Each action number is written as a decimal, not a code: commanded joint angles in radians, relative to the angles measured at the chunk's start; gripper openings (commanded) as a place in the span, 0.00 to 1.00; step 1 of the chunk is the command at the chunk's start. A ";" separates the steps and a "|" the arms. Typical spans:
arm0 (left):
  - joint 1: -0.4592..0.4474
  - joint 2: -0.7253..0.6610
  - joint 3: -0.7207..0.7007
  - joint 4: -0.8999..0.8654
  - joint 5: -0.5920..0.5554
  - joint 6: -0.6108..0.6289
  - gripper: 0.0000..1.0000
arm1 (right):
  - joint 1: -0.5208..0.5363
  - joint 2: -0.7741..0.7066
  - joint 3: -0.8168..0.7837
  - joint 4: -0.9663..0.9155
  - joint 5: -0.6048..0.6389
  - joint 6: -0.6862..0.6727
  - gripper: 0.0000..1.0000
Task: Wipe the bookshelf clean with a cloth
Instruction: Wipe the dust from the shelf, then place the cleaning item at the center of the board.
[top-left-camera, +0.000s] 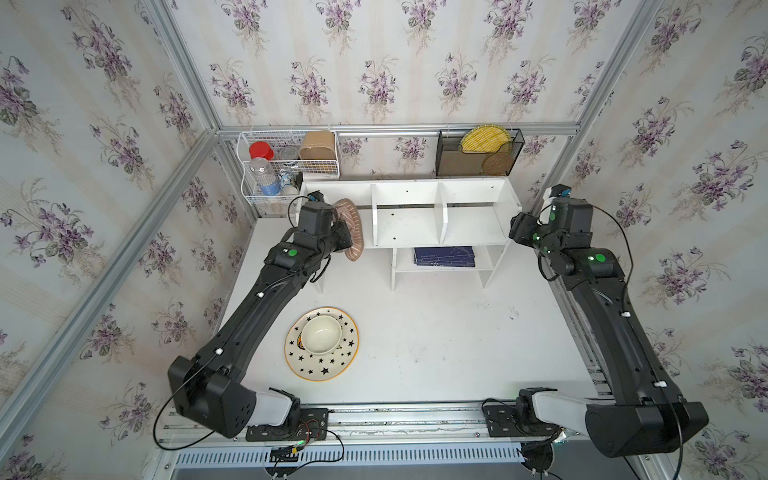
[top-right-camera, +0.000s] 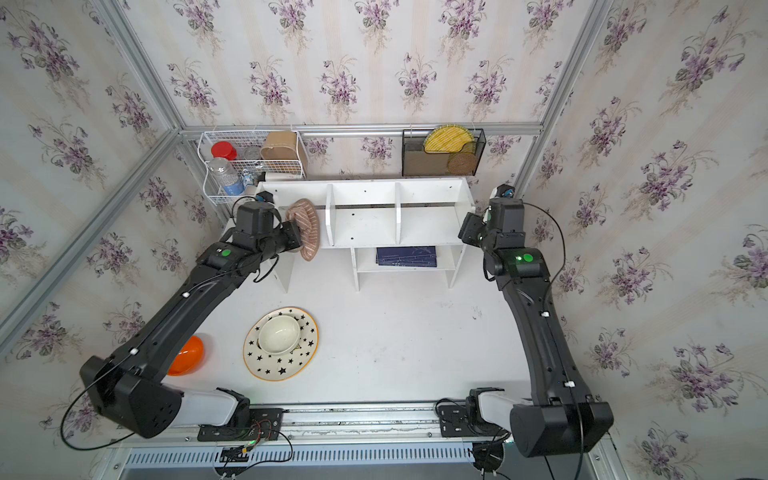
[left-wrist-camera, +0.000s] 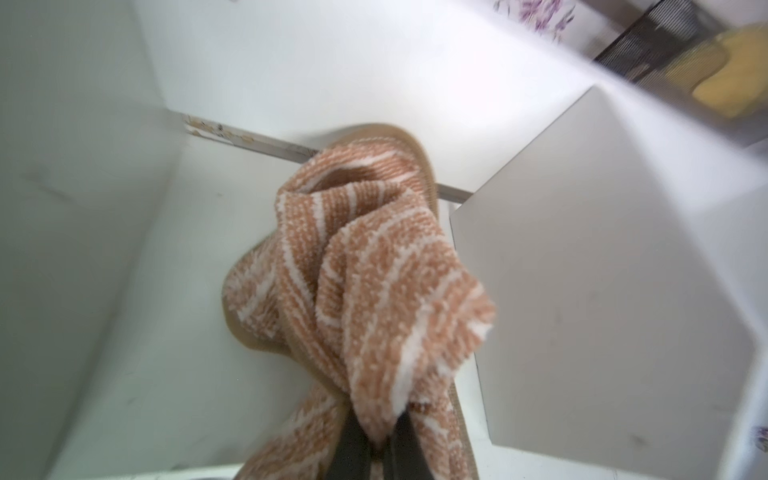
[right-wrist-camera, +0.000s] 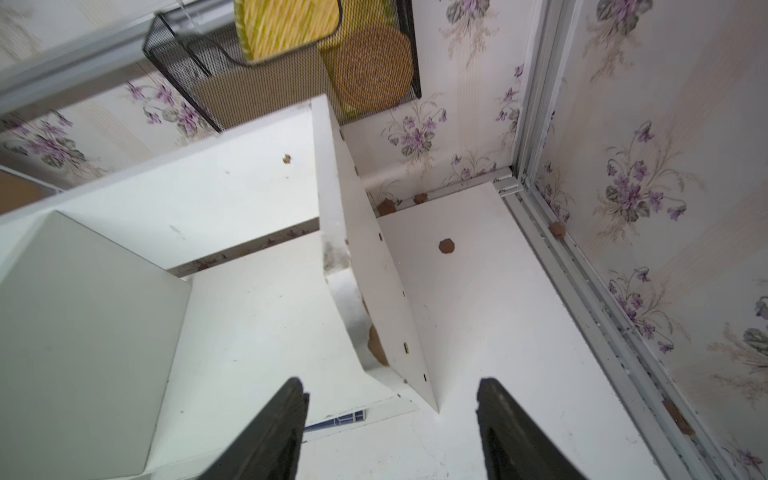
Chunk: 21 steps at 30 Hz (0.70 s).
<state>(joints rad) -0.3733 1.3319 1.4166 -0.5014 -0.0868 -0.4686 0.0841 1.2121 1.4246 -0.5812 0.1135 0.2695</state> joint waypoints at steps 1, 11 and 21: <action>-0.001 -0.077 0.015 0.011 0.003 0.062 0.00 | 0.000 -0.032 0.026 -0.011 -0.005 0.016 0.69; -0.050 -0.447 -0.316 0.086 0.421 0.106 0.00 | 0.046 -0.271 -0.091 -0.011 -0.167 0.077 0.70; -0.326 -0.420 -0.646 0.207 0.242 -0.005 0.00 | 0.230 -0.462 -0.503 0.025 -0.135 0.150 0.70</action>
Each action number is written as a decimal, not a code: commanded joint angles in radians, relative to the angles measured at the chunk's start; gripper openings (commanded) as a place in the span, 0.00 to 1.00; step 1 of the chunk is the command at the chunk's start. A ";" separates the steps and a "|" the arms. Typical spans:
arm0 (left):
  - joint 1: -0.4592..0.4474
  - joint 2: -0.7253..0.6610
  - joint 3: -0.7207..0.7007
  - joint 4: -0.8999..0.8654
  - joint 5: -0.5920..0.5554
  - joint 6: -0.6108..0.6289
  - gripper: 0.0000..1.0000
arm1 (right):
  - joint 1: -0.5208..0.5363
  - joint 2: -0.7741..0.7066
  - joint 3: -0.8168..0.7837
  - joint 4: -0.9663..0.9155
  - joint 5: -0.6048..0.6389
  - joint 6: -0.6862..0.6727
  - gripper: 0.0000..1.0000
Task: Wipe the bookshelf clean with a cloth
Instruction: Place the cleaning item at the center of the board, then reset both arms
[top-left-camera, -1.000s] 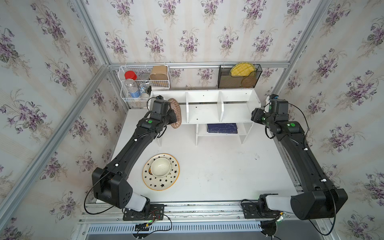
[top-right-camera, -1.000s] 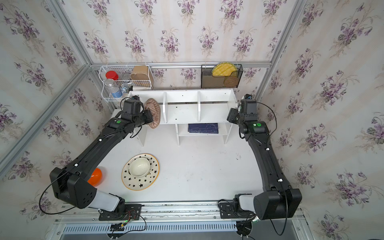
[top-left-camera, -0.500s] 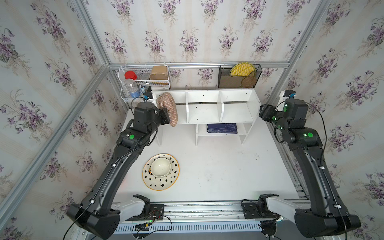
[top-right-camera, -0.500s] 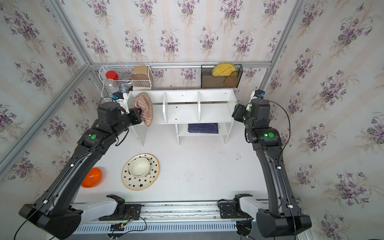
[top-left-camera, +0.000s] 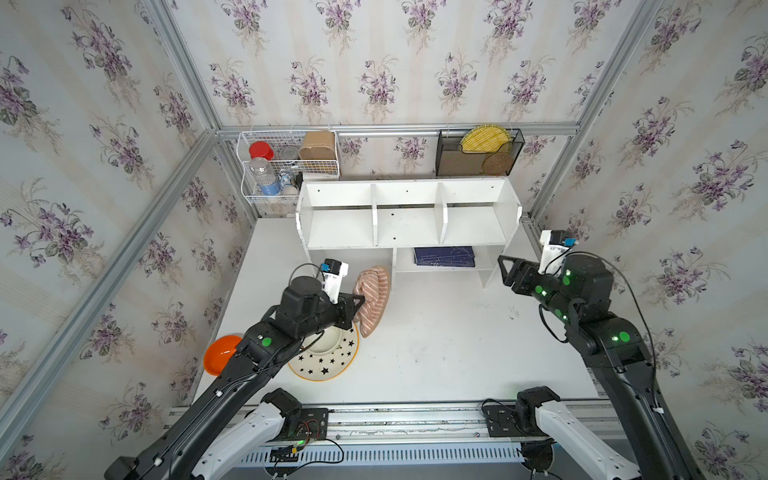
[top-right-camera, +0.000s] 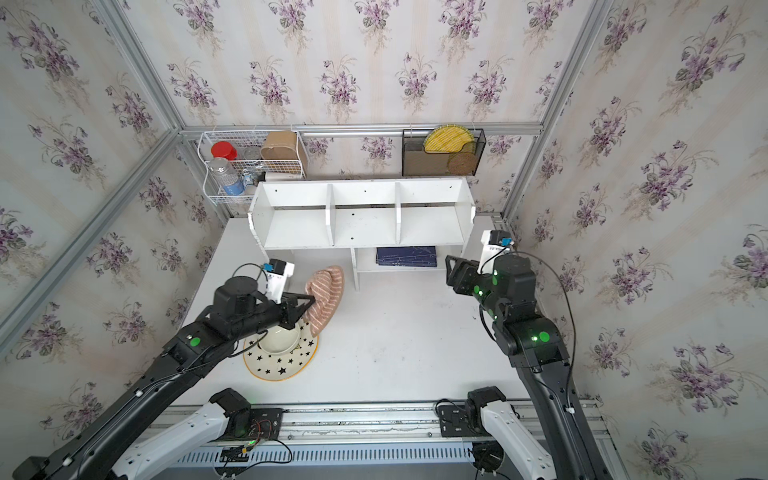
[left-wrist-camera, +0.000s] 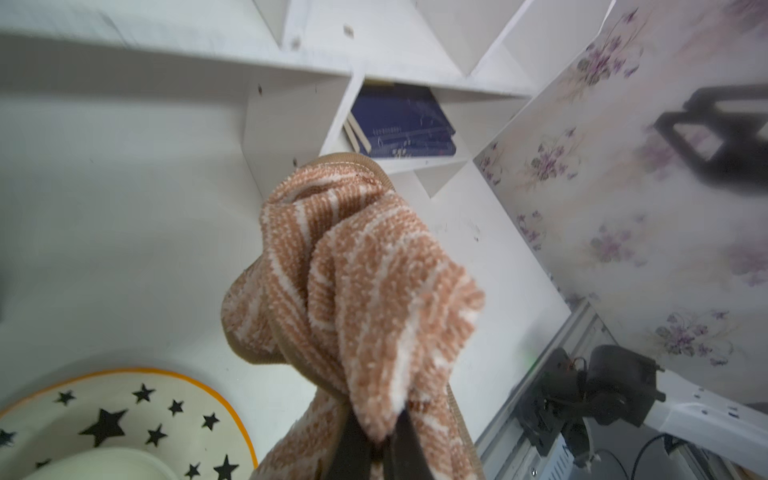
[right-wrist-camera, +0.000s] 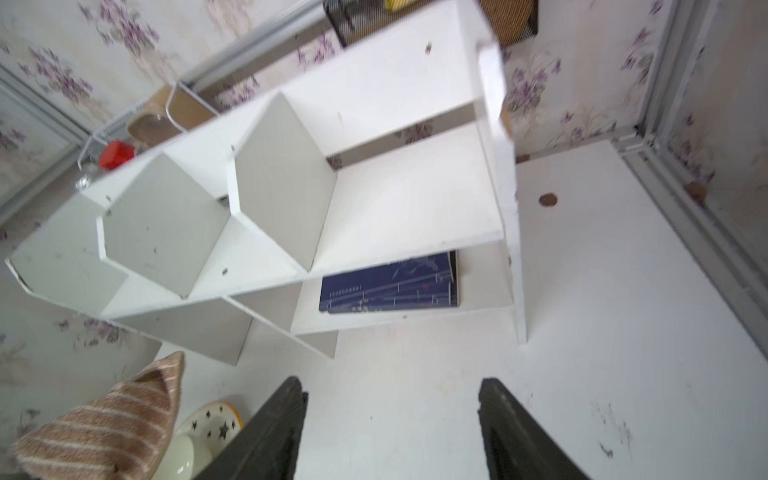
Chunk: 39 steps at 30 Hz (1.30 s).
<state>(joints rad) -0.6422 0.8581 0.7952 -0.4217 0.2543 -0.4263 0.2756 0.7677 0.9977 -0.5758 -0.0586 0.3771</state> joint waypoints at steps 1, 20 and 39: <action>-0.095 0.102 -0.030 0.156 -0.125 -0.051 0.00 | 0.056 -0.029 -0.113 0.029 0.040 0.059 0.70; -0.226 0.371 0.098 0.164 -0.382 0.012 0.81 | 0.074 -0.094 -0.413 0.243 0.207 0.224 0.79; -0.123 0.115 -0.057 0.294 -0.051 -0.031 0.63 | 0.104 0.029 -0.484 0.663 -0.169 0.120 0.79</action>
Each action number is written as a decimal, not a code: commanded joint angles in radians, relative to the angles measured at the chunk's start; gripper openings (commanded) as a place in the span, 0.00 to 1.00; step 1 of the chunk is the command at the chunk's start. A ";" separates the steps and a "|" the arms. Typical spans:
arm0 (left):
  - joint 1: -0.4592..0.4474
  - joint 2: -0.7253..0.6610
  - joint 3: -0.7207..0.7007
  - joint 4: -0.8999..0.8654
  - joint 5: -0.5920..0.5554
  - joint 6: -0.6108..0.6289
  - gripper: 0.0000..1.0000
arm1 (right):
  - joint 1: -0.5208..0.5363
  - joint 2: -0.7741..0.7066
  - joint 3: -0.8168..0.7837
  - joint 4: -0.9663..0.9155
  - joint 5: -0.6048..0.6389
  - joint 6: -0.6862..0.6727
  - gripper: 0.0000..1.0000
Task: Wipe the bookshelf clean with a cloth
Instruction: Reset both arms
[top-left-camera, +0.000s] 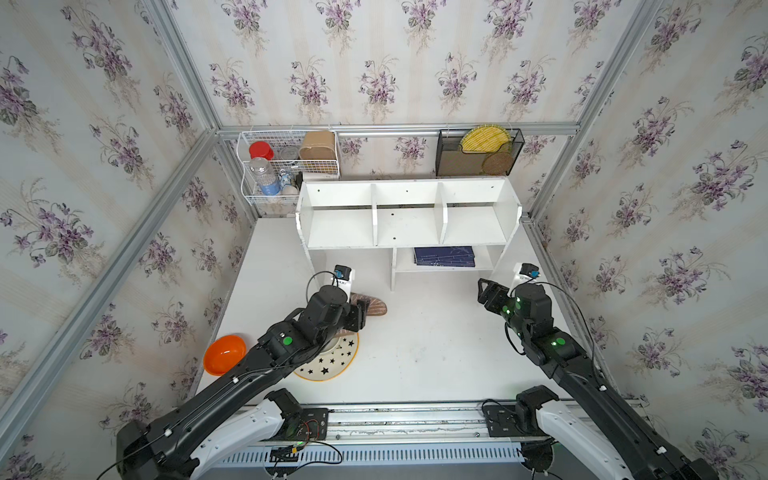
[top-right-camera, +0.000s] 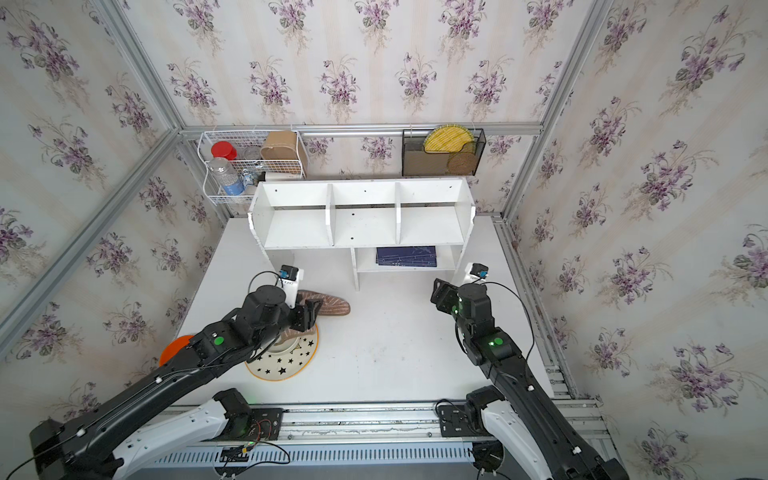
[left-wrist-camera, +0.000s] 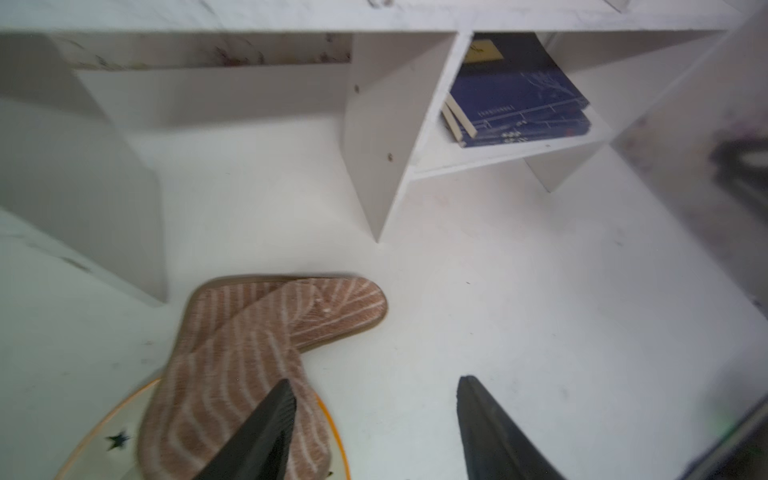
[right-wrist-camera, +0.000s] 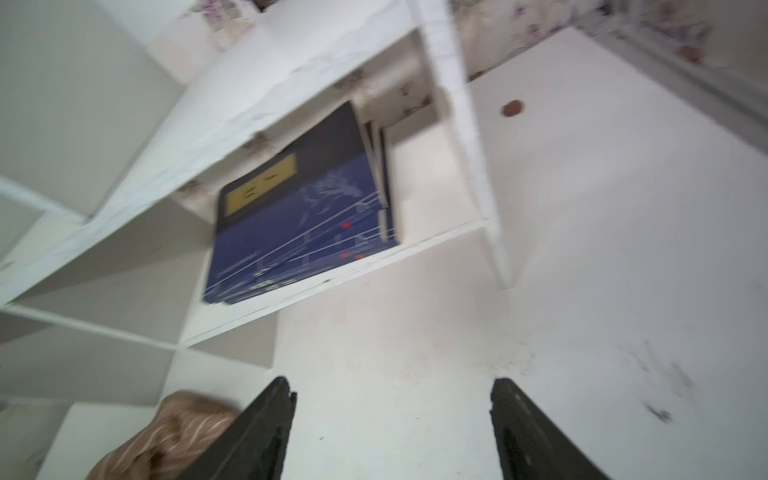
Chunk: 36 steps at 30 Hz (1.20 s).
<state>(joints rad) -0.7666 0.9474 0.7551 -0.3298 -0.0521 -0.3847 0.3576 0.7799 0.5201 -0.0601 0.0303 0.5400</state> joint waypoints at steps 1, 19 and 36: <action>0.000 0.072 -0.017 0.322 0.379 -0.106 0.63 | 0.078 0.030 -0.019 0.179 -0.282 -0.050 0.79; 0.319 -0.232 -0.109 0.255 -0.798 0.402 0.90 | 0.094 -0.014 -0.157 0.152 0.785 -0.176 1.00; 0.789 0.407 -0.440 1.190 -0.169 0.308 0.96 | -0.242 0.675 -0.453 1.556 0.280 -0.518 1.00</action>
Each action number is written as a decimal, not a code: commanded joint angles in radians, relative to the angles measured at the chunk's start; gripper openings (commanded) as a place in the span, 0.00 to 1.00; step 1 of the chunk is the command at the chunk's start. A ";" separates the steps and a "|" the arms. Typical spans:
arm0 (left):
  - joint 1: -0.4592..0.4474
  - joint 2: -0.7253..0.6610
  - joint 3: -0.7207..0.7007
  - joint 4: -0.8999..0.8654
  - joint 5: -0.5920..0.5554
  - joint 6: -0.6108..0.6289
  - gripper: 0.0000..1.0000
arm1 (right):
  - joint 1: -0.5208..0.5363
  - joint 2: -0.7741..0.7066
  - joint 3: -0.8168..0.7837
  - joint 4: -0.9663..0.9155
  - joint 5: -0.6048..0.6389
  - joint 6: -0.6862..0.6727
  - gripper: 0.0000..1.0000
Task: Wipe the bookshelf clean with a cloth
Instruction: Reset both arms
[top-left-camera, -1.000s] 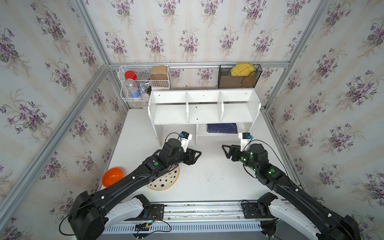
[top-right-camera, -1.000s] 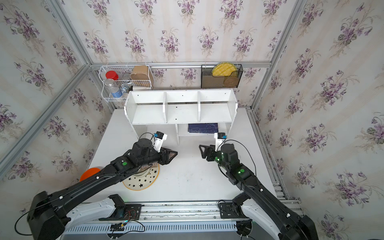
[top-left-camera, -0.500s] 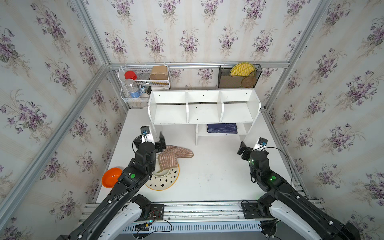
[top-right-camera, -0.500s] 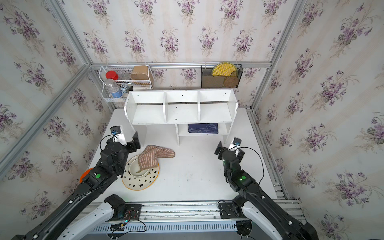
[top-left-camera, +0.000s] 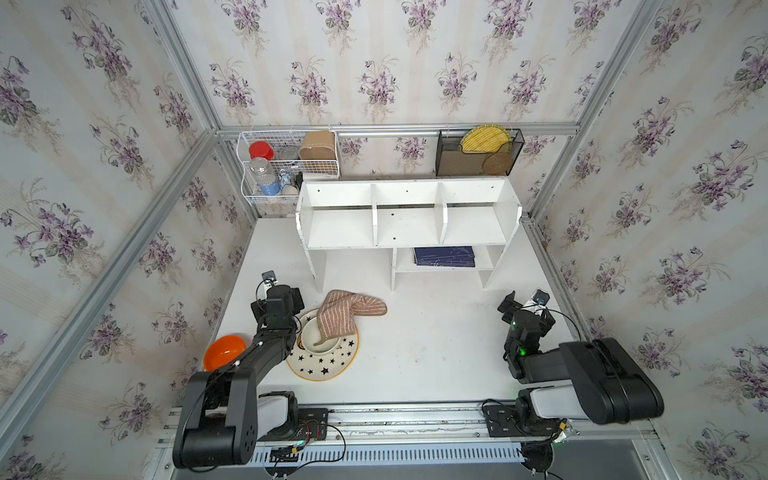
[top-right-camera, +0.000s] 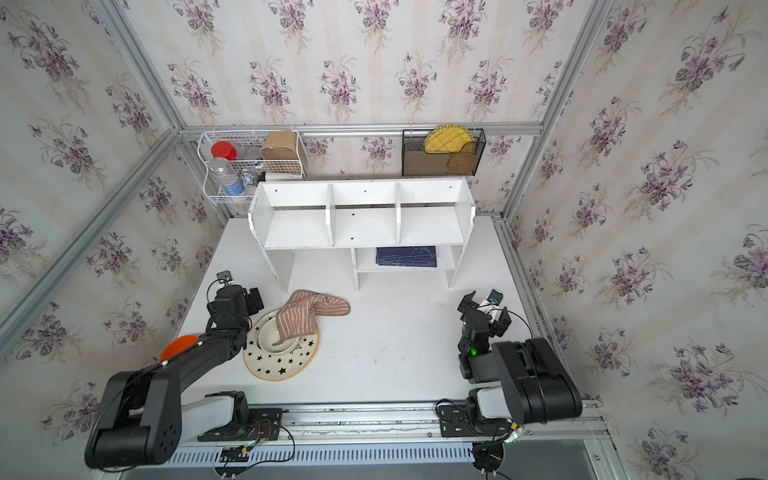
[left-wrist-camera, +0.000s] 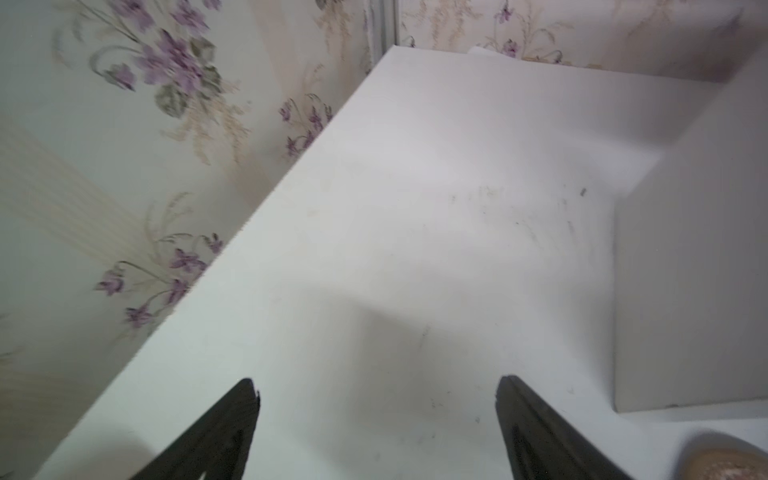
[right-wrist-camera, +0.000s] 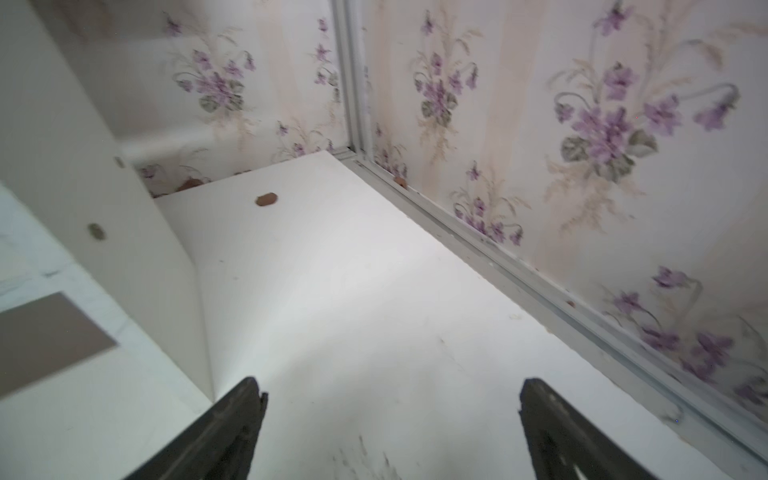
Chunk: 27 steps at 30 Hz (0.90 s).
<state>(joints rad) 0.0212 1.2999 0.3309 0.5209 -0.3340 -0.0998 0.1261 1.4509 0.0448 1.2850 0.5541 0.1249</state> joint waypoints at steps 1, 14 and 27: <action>-0.002 0.097 -0.007 0.371 0.113 0.033 0.97 | -0.030 0.066 0.039 0.257 -0.279 -0.090 1.00; -0.043 0.229 0.023 0.416 0.153 0.103 0.99 | -0.065 0.084 0.123 0.101 -0.375 -0.091 1.00; -0.046 0.243 0.032 0.428 0.167 0.120 0.99 | -0.069 0.091 0.172 0.007 -0.482 -0.126 1.00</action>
<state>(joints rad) -0.0257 1.5417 0.3592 0.9211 -0.1680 0.0078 0.0578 1.5417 0.2138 1.2930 0.0868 0.0048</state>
